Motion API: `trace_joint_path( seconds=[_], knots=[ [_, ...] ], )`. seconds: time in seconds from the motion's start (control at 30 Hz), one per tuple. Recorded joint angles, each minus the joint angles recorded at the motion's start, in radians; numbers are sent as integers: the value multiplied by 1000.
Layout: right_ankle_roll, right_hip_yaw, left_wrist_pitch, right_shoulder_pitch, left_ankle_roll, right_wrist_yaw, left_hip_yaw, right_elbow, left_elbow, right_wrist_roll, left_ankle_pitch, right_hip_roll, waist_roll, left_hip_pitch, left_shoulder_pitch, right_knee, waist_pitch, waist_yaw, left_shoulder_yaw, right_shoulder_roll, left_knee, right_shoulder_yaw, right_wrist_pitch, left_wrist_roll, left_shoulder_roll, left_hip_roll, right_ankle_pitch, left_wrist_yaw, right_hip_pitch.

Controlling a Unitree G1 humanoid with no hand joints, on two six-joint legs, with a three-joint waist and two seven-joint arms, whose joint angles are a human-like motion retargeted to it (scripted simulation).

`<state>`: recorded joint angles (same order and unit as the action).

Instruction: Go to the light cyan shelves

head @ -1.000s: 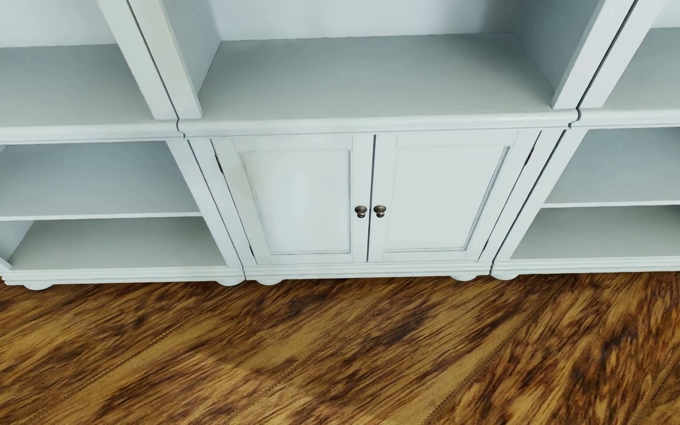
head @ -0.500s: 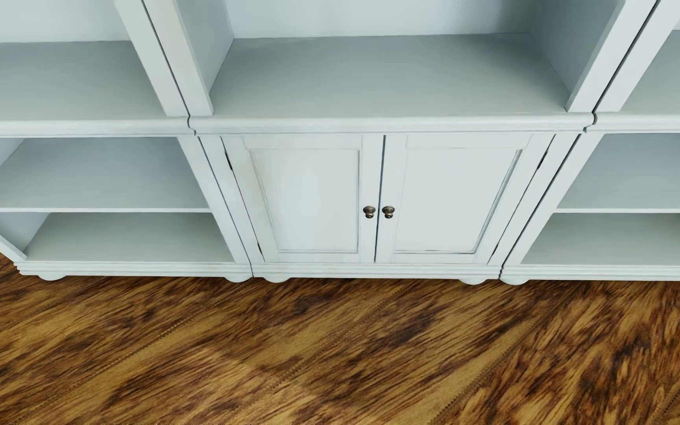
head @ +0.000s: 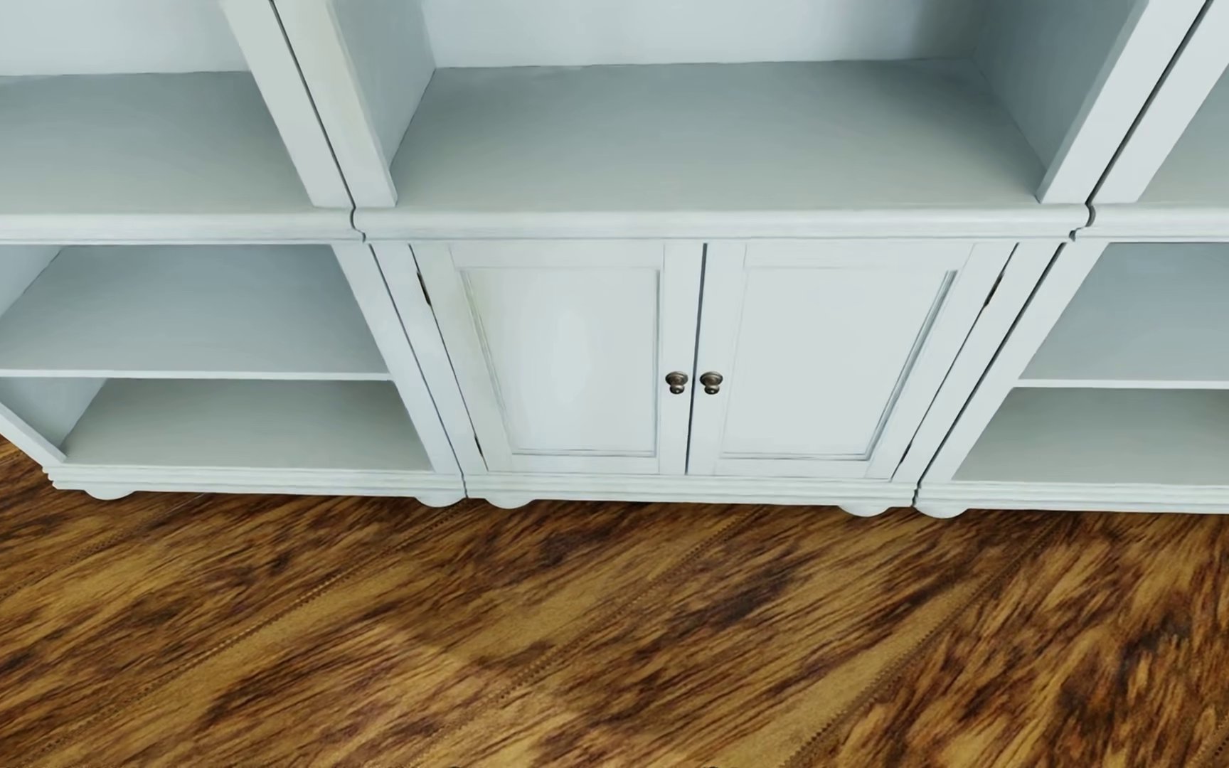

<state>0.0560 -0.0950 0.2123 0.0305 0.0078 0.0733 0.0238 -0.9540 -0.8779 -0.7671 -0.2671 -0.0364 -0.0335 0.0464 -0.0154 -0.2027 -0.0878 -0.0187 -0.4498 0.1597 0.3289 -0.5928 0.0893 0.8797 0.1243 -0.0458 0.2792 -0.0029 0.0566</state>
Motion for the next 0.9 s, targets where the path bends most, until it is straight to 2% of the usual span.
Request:
trace_joint_path(
  seconds=[0.53,0.9],
  knots=[
    [0,-12,0,-8,0,0,11,-1,-18,5,-1,1,2,8,5,-6,-1,4,-22,19,14,-28,12,4,1,-2,3,6,-2],
    [-4,-17,7,2,4,2,16,1,-2,18,-2,7,1,7,-5,-3,4,-3,0,19,13,-25,11,-15,-3,-9,4,3,1]
  ],
)
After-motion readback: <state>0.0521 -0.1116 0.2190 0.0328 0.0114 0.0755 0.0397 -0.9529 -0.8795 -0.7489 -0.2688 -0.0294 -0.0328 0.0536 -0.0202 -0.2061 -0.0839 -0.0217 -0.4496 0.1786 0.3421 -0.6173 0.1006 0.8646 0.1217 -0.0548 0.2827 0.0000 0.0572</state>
